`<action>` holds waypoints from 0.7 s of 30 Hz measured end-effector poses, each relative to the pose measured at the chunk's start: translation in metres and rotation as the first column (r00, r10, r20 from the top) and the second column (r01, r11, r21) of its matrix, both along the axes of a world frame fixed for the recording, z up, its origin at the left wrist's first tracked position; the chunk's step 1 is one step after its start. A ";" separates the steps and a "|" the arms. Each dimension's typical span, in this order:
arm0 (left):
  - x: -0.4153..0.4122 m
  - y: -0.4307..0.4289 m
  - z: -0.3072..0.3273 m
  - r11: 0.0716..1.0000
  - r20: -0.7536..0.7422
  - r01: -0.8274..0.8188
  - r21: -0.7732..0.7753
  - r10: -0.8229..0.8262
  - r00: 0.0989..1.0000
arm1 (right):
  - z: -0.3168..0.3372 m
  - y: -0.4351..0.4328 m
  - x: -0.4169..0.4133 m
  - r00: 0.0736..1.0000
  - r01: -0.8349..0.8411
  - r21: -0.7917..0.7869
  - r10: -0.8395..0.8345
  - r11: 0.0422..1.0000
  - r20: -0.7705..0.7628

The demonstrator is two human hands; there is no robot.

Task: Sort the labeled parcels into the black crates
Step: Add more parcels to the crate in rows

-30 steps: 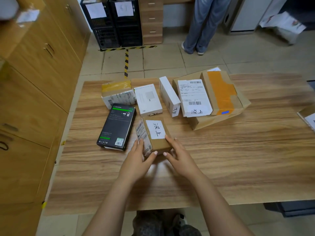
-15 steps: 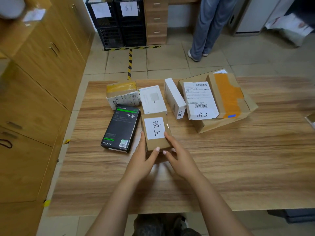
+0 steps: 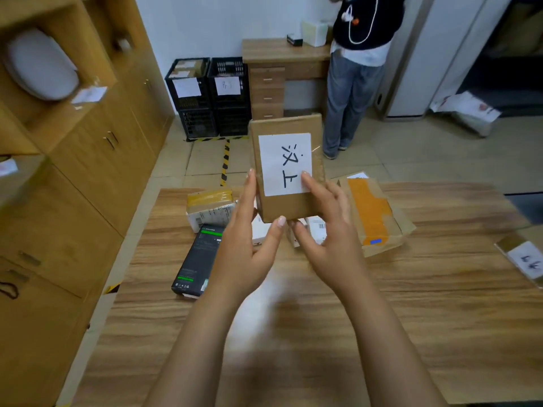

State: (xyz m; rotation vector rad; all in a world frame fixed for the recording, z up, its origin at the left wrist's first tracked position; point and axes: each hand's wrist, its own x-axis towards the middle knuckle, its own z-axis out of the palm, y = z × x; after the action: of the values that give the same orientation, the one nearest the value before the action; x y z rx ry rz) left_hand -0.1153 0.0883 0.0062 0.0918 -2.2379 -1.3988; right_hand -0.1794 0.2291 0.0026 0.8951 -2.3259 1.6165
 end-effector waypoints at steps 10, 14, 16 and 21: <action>0.006 0.020 0.068 0.999 -0.239 0.026 -0.039 -0.034 0.970 | 0.065 0.023 0.006 0.976 0.022 -0.096 -0.042 0.995 -0.214; 0.007 0.031 0.074 0.979 -0.256 -0.048 -0.200 -0.005 0.967 | 0.067 0.029 0.007 0.991 0.006 -0.175 -0.029 0.985 -0.129; 0.007 0.038 0.074 0.950 -0.263 -0.062 -0.307 -0.022 0.965 | 0.061 0.032 0.008 0.999 -0.037 -0.258 0.030 0.966 -0.031; 0.005 0.052 0.071 0.923 -0.241 -0.031 -0.384 -0.067 0.968 | 0.053 0.043 0.011 0.980 -0.086 -0.445 0.155 0.892 0.123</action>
State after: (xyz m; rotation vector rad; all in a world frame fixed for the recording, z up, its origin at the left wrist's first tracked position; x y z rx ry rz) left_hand -0.1100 0.1400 0.0769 -0.2282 -2.2535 -0.8939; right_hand -0.1685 0.2722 0.0557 0.8446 -1.8893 2.2130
